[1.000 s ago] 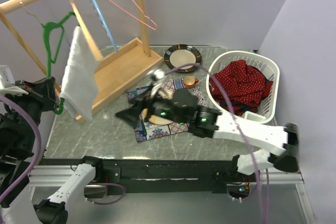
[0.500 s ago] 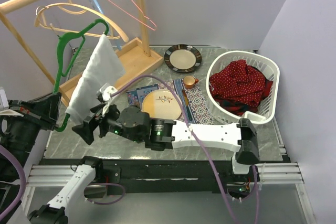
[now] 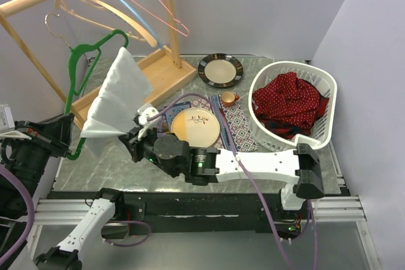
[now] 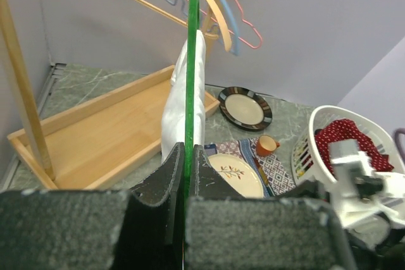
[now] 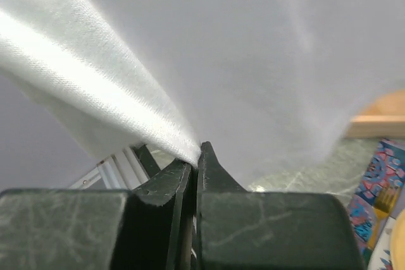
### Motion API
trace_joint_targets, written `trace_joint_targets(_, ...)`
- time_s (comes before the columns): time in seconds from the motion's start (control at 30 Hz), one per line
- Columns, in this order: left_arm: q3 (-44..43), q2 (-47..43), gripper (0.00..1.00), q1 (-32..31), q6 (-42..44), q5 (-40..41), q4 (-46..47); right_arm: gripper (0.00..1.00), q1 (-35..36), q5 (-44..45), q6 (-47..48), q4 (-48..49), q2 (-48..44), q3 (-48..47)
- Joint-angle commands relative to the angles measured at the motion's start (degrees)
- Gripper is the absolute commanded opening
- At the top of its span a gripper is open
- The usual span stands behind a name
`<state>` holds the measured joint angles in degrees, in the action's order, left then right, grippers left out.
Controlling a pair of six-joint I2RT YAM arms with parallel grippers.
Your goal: Remove the skirt from the hanger
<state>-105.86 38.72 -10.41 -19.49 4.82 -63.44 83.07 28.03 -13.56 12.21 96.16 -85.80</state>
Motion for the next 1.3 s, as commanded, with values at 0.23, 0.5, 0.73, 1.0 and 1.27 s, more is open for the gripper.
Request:
trace_joint_targets(0.23,1.71,-1.1,0.01,0.13,2.7,11.78,8.33,0.0,-3.17,21.35,2.22,1.24,-23.01,15.91)
trace_joint_targets(0.5,8.21,-1.63,0.01,0.13,3.14,16.54,10.7,0.0,-7.29,28.32,11.97,2.91,-42.53,19.0)
trace_joint_targets(0.73,9.71,-1.1,0.01,0.13,3.58,19.08,12.02,0.0,-14.58,22.87,17.51,-0.25,-45.1,12.42)
trace_joint_targets(1.0,12.52,-2.59,0.01,0.13,4.98,17.24,15.89,0.0,-30.93,16.18,18.74,-3.86,-41.84,4.95)
trace_joint_targets(1.27,13.4,-3.83,0.01,0.13,5.51,19.26,18.17,0.0,-43.42,17.32,20.25,-1.39,-42.37,6.78)
